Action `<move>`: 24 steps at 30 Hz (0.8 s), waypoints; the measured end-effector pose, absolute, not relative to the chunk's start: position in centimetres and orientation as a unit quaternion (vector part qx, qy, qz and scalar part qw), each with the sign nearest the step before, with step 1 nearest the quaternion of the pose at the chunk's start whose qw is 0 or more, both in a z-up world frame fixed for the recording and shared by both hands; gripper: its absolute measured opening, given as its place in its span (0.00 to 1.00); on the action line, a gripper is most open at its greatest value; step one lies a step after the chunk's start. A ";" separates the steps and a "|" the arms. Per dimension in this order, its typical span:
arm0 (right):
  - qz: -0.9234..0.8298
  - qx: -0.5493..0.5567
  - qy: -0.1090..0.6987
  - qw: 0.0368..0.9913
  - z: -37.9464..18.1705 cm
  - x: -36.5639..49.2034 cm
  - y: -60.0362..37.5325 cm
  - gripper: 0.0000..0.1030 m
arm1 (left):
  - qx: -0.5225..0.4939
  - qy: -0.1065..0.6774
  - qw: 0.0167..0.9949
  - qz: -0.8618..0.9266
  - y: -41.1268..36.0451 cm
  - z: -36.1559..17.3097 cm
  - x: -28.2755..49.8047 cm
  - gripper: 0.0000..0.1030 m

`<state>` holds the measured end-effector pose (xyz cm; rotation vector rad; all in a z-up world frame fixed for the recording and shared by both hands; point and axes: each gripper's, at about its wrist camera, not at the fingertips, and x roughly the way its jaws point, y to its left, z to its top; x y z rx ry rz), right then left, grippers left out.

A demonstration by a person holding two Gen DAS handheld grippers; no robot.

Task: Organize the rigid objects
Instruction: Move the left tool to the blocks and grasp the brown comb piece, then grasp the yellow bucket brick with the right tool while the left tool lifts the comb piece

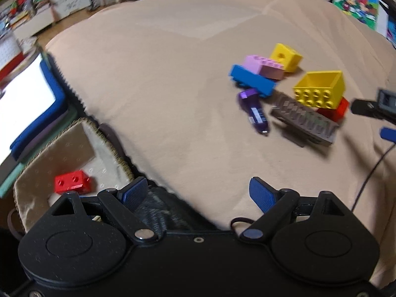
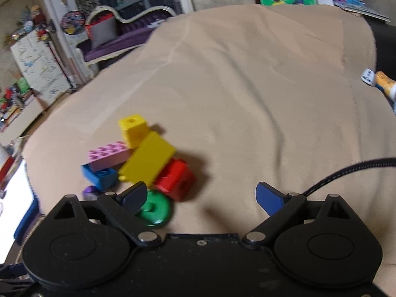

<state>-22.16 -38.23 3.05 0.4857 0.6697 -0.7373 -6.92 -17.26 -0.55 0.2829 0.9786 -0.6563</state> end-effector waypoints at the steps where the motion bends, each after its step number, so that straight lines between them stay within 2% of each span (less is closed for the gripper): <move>1: -0.342 0.233 0.317 0.853 3.1 -22.0 -38.0 0.92 | 0.137 0.452 0.823 -0.317 -17.6 -0.4 -7.3 0.83; 8: -0.343 0.256 0.310 0.849 3.6 -22.2 -38.6 0.92 | 0.168 0.393 0.819 -0.382 -21.8 1.3 -9.8 0.86; 24: -0.358 0.301 0.303 0.830 2.9 -24.8 -41.2 0.92 | 0.189 0.408 0.800 -0.397 -28.4 -0.2 -8.6 0.88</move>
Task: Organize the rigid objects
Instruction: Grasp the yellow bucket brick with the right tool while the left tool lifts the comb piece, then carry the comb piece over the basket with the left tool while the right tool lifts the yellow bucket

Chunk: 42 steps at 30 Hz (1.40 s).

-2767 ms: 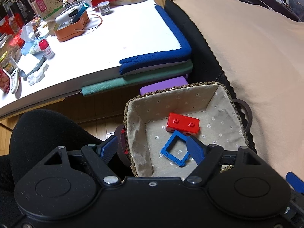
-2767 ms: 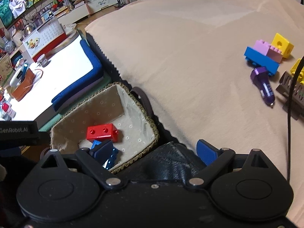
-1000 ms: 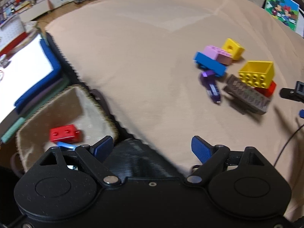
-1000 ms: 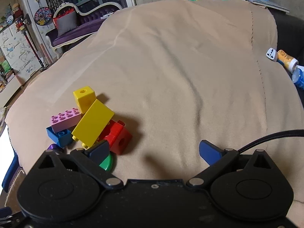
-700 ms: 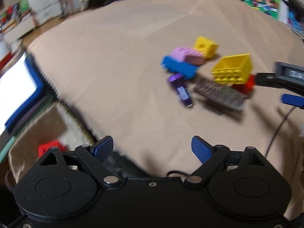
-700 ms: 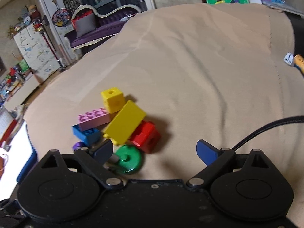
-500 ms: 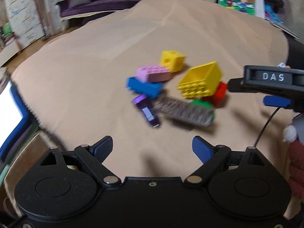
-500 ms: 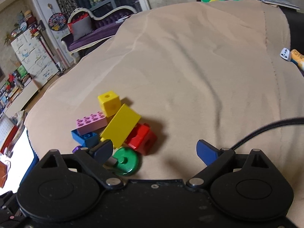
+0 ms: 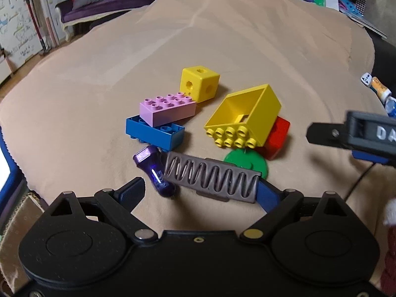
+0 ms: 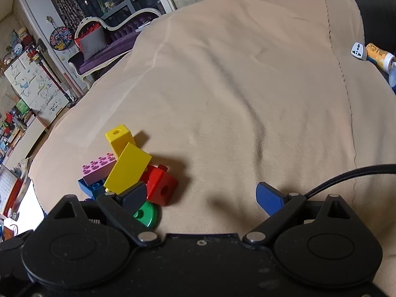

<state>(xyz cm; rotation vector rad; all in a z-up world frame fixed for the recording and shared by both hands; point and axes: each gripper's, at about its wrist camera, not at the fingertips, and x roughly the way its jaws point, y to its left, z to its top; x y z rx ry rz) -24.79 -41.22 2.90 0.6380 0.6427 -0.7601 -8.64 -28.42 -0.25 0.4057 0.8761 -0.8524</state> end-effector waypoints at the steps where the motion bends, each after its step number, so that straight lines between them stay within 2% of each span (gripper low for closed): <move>1: -0.359 0.302 0.303 0.830 2.9 -24.9 -41.3 0.92 | 0.187 0.412 0.798 -0.399 -28.7 -0.4 -8.5 0.88; 3: -0.360 0.305 0.303 0.828 2.8 -25.0 -41.5 0.92 | 0.186 0.415 0.794 -0.404 -29.0 -0.6 -8.5 0.86; 4: -0.361 0.306 0.303 0.827 2.7 -25.1 -41.6 0.92 | 0.186 0.417 0.792 -0.406 -29.1 -0.8 -8.6 0.79; 18: -0.355 0.294 0.303 0.834 3.3 -24.1 -41.2 0.93 | 0.145 0.438 0.799 -0.386 -27.1 0.8 -7.7 0.77; 23: -0.317 0.247 0.304 0.864 4.5 -21.2 -39.6 0.99 | 0.131 0.444 0.805 -0.371 -25.7 1.6 -7.0 0.77; 35: -0.268 0.134 0.377 0.876 1.6 -13.7 -38.2 0.99 | 0.109 0.461 0.813 -0.338 -22.3 1.2 -5.5 0.77; 37: -0.272 0.115 0.385 0.875 1.1 -13.2 -37.9 0.79 | 0.104 0.465 0.815 -0.331 -21.6 1.1 -5.2 0.77; 38: -0.274 0.106 0.389 0.873 0.9 -12.9 -37.9 0.66 | 0.100 0.467 0.815 -0.328 -21.2 1.0 -5.0 0.77; 42: -0.270 0.131 0.385 0.873 1.2 -13.4 -38.5 0.63 | 0.085 0.471 0.820 -0.315 -19.7 1.2 -4.2 0.77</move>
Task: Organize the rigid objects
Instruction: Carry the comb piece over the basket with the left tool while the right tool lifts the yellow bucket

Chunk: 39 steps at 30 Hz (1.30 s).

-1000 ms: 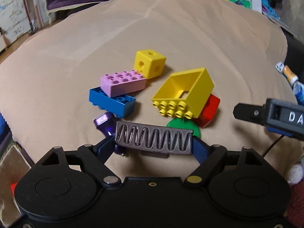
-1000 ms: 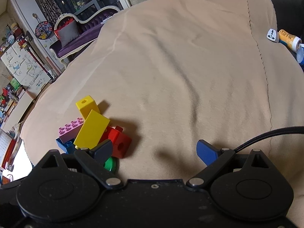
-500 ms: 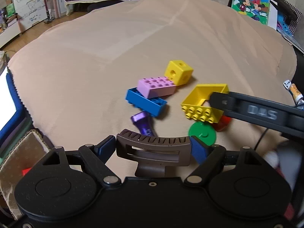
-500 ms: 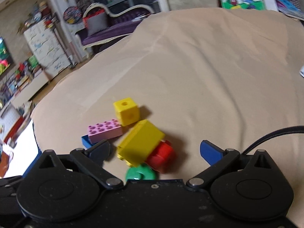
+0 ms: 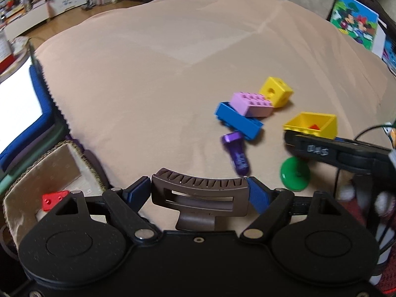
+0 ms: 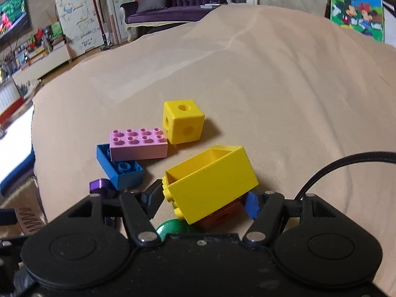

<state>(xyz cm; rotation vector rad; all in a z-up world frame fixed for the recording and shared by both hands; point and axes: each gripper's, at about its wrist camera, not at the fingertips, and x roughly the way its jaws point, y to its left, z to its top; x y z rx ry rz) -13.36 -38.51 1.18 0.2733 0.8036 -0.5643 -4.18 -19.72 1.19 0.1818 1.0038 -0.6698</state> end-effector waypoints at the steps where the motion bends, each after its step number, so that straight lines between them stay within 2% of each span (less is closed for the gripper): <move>1: -0.272 0.141 0.381 0.872 1.3 -13.6 -38.8 0.63 | 0.082 0.471 0.821 -0.312 -19.3 1.3 -4.0 0.77; 8: -0.304 0.202 0.326 0.872 4.0 -15.6 -40.6 0.63 | 0.057 0.470 0.832 -0.289 -16.3 2.5 -2.3 0.77; 18: -0.249 0.340 0.273 0.865 7.4 -18.4 -43.9 0.63 | 0.043 0.461 0.851 -0.248 -11.9 3.6 -0.1 0.77; 28: -0.284 0.312 0.325 0.847 5.0 -16.4 -43.1 0.63 | 0.026 0.472 0.854 -0.217 -8.8 2.4 0.9 0.77; 31: -0.298 0.284 0.359 0.838 3.2 -15.6 -42.9 0.67 | 0.023 0.478 0.852 -0.215 -8.5 1.8 1.1 0.77; 32: -0.305 0.276 0.362 0.837 2.8 -15.5 -43.0 0.73 | 0.022 0.480 0.850 -0.215 -8.5 1.6 1.1 0.77; 34: -0.316 0.256 0.364 0.838 2.4 -15.3 -42.8 0.73 | 0.021 0.483 0.848 -0.216 -8.4 1.3 1.2 0.77; 35: -0.321 0.243 0.365 0.839 2.4 -15.1 -42.8 0.71 | 0.021 0.484 0.848 -0.215 -8.5 1.2 1.2 0.77; 36: -0.322 0.232 0.369 0.840 2.4 -14.9 -42.7 0.60 | 0.020 0.484 0.848 -0.215 -8.5 1.2 1.1 0.77; 38: -0.307 0.227 0.378 0.843 2.6 -14.8 -42.9 0.45 | 0.021 0.484 0.847 -0.217 -8.5 1.1 1.1 0.77; 39: -0.299 0.232 0.377 0.845 2.6 -15.1 -43.2 0.47 | 0.022 0.484 0.847 -0.217 -8.6 1.0 1.0 0.77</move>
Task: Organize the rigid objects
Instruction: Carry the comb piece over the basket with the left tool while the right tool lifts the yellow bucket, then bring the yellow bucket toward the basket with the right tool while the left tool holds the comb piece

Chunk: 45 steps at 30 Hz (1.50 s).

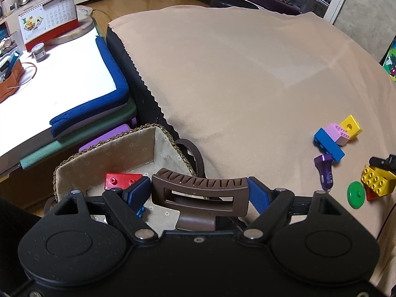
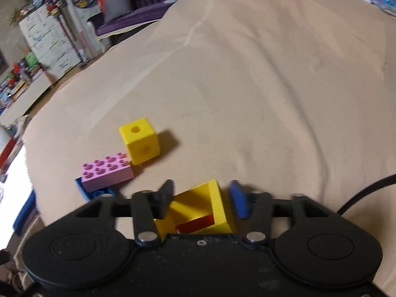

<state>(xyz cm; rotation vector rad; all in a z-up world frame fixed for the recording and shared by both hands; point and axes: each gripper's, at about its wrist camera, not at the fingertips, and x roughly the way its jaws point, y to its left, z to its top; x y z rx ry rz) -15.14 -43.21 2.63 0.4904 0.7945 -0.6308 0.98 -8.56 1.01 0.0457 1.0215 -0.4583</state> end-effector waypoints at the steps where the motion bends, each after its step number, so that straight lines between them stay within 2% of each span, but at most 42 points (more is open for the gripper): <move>1: -0.294 0.236 0.370 0.849 2.9 -15.3 -43.2 0.54 | 0.023 0.484 0.847 -0.218 -8.6 1.0 0.9 0.77; 3: -0.286 0.225 0.354 0.862 3.7 -15.8 -42.7 0.92 | 0.026 0.482 0.848 -0.218 -8.6 0.9 0.8 0.77; 5: -0.273 0.193 0.351 0.875 4.3 -15.9 -41.7 1.00 | 0.027 0.482 0.848 -0.217 -8.7 0.9 0.7 0.77; 11: -0.275 0.117 0.402 0.866 3.5 -15.0 -40.1 0.99 | 0.023 0.483 0.847 -0.220 -8.6 0.7 0.7 0.77; 13: -0.273 0.114 0.413 0.862 2.7 -14.7 -40.2 0.94 | 0.024 0.486 0.846 -0.218 -8.6 0.6 0.7 0.77; 14: -0.269 0.114 0.419 0.860 2.3 -14.6 -40.3 0.81 | 0.024 0.486 0.846 -0.217 -8.6 0.6 0.7 0.77; 15: -0.262 0.115 0.428 0.857 1.9 -14.4 -40.6 0.62 | 0.024 0.486 0.846 -0.216 -8.6 0.6 0.7 0.77; 20: -0.267 0.141 0.413 0.859 1.9 -14.6 -41.1 0.62 | 0.023 0.485 0.847 -0.217 -8.6 0.7 0.6 0.77; 26: -0.288 0.193 0.336 0.876 5.0 -16.3 -42.0 0.62 | 0.018 0.485 0.847 -0.216 -8.4 1.0 0.7 0.77; 32: -0.248 0.249 0.300 0.887 8.0 -17.0 -41.4 0.62 | 0.013 0.482 0.850 -0.212 -7.8 1.6 0.8 0.77; 37: -0.194 0.268 0.297 0.896 10.2 -16.2 -38.4 0.62 | 0.014 0.485 0.851 -0.202 -7.1 1.8 1.1 0.77; 45: -0.115 0.234 0.345 0.902 9.4 -10.9 -29.3 0.62 | 0.013 0.491 0.854 -0.169 -4.3 2.3 1.7 0.77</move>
